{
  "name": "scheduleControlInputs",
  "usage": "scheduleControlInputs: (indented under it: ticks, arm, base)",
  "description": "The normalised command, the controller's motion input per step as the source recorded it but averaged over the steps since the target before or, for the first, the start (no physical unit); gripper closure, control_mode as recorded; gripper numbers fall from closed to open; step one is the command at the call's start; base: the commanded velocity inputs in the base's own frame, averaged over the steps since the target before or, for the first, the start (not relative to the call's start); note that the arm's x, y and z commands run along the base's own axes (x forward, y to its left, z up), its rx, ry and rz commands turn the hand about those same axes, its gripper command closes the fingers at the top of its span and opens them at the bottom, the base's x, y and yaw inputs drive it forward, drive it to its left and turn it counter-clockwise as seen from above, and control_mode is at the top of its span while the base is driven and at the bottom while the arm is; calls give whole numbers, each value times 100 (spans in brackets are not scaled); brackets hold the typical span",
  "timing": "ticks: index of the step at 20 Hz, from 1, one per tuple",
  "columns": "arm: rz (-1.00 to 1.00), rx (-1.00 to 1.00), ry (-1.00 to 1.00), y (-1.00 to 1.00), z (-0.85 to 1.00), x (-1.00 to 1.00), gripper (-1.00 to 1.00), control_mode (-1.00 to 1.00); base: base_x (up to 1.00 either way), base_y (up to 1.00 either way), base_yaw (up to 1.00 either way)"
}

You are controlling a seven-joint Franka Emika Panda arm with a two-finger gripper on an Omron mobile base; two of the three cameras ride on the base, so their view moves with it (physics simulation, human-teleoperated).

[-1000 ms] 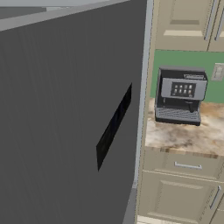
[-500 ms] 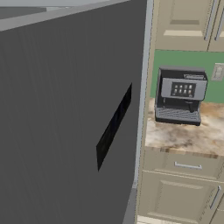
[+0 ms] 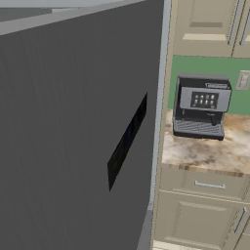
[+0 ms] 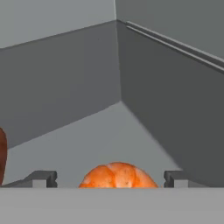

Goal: Take the cheese, shrimp, and sweet potato from the fridge and place them on the plate on the dining counter to create an appetizer plate.

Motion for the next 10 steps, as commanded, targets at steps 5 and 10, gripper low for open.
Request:
scheduleControlInputs:
  ticks: [5, 10]
  arm:
    - [-12, 0, 0, -5, -30, -16, -100, -100]
    - [-10, 0, 4, -9, -26, -30, -100, -100]
  base:
    - [0, 0, 0]
    - [0, 0, 0]
